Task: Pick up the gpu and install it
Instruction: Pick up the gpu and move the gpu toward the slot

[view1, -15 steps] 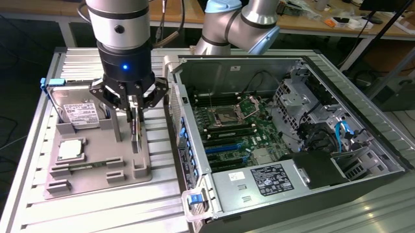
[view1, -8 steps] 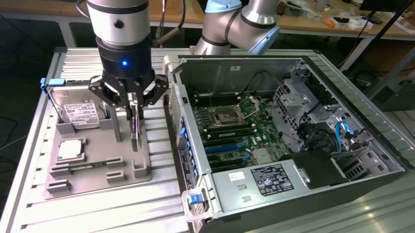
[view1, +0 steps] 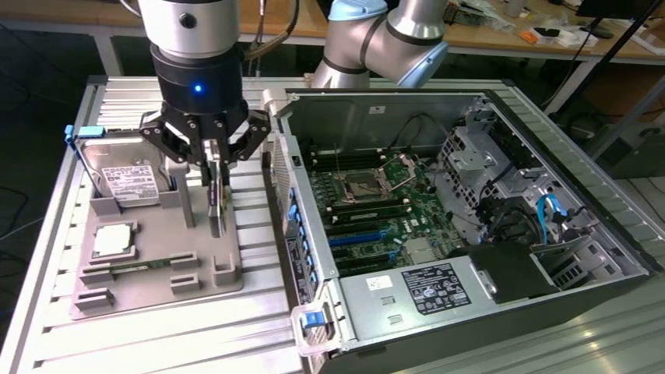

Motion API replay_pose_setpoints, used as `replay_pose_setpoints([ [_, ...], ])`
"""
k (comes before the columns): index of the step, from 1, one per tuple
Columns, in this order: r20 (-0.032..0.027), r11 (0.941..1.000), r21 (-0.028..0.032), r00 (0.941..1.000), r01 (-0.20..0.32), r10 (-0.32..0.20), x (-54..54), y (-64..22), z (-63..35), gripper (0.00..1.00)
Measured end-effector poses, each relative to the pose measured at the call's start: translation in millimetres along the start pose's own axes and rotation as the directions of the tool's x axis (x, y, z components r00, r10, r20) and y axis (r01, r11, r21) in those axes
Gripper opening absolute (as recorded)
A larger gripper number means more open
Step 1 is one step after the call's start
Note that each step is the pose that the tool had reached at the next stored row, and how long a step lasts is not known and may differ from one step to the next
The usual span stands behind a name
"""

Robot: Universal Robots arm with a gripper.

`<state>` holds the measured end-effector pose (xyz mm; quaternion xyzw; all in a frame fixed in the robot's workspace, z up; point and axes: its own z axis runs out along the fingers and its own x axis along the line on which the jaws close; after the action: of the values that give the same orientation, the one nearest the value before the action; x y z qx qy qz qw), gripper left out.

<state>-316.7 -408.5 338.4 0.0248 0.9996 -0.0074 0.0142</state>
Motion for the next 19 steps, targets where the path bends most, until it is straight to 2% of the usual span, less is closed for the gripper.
replay_pose_setpoints([
  [8,0.0001,1.0000,0.0000,1.0000,0.000,0.000,-0.4,-0.2,-13.8,0.27],
  [15,0.0000,1.0000,0.0000,1.0000,0.000,0.000,-1.0,-0.5,-32.8,0.27],
  [19,0.0000,1.0000,0.0000,1.0000,0.000,0.000,-1.5,-0.7,-49.7,0.27],
])
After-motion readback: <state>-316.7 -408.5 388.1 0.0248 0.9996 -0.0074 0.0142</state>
